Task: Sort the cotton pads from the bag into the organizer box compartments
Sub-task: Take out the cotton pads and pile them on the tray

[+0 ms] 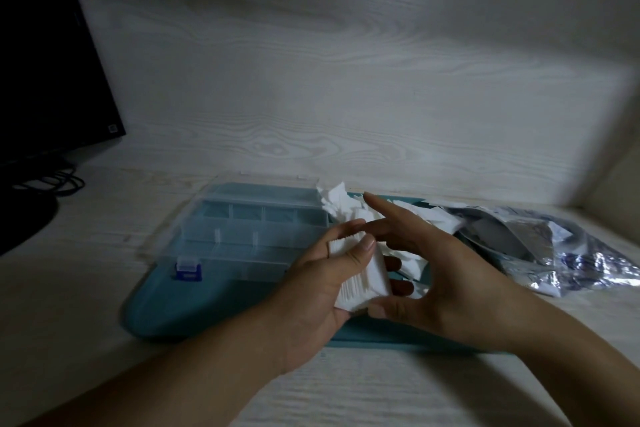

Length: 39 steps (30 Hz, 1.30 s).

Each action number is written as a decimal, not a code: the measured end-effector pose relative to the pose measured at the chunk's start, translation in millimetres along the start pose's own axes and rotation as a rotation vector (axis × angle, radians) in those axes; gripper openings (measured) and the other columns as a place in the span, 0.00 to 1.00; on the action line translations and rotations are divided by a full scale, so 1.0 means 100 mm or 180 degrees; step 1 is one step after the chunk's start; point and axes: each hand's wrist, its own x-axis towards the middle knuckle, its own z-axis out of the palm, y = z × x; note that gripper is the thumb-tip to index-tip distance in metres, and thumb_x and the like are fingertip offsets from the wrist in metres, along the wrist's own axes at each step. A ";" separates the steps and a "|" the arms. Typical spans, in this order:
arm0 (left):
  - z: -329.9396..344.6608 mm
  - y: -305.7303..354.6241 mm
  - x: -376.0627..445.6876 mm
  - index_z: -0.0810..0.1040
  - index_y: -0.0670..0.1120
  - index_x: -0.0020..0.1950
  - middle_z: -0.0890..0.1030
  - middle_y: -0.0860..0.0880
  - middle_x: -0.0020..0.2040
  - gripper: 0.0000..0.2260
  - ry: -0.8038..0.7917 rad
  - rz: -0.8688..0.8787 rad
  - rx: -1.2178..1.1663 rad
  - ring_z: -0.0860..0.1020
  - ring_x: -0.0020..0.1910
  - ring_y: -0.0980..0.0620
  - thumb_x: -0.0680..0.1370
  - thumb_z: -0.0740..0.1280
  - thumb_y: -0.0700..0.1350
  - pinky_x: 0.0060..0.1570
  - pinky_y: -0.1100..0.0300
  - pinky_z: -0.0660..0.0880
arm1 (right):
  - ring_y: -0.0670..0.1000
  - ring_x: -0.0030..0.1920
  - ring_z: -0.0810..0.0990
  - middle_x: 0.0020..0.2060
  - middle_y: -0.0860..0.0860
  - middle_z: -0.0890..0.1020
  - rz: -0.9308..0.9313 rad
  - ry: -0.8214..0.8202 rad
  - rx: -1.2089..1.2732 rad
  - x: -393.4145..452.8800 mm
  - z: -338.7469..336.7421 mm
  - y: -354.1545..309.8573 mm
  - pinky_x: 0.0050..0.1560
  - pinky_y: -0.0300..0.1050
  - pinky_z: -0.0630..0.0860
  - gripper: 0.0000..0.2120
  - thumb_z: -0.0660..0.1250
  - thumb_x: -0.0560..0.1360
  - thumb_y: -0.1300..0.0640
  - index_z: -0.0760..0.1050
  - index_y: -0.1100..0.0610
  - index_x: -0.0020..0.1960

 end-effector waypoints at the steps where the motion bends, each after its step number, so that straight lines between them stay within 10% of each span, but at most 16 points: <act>1: 0.00 0.00 0.00 0.75 0.47 0.69 0.81 0.40 0.62 0.22 0.0009 0.0003 0.0000 0.78 0.63 0.38 0.74 0.68 0.43 0.50 0.49 0.80 | 0.37 0.66 0.72 0.65 0.38 0.74 -0.0029 0.0023 -0.0001 0.00 0.01 -0.01 0.60 0.28 0.71 0.49 0.79 0.66 0.53 0.52 0.39 0.77; 15: -0.02 0.00 0.00 0.77 0.46 0.66 0.82 0.39 0.59 0.21 0.0023 -0.0040 -0.0064 0.83 0.50 0.43 0.73 0.68 0.45 0.42 0.52 0.80 | 0.39 0.65 0.74 0.64 0.36 0.75 -0.0045 0.0053 0.0070 0.01 0.03 -0.05 0.64 0.38 0.73 0.49 0.79 0.66 0.51 0.53 0.39 0.77; 28: -0.05 -0.03 -0.01 0.75 0.48 0.68 0.82 0.42 0.59 0.28 -0.0308 0.0053 0.0572 0.81 0.59 0.41 0.72 0.62 0.27 0.48 0.51 0.79 | 0.37 0.67 0.70 0.66 0.35 0.71 -0.0271 0.0234 -0.0505 -0.01 0.21 -0.05 0.64 0.30 0.67 0.45 0.77 0.69 0.46 0.54 0.42 0.78; 39: -0.05 -0.02 0.00 0.78 0.46 0.61 0.83 0.43 0.45 0.26 -0.0217 0.0121 0.0796 0.83 0.44 0.47 0.65 0.63 0.30 0.35 0.60 0.77 | 0.29 0.55 0.68 0.60 0.37 0.69 -0.0519 0.0383 -0.0877 -0.01 0.35 -0.06 0.56 0.23 0.65 0.46 0.74 0.70 0.48 0.48 0.44 0.79</act>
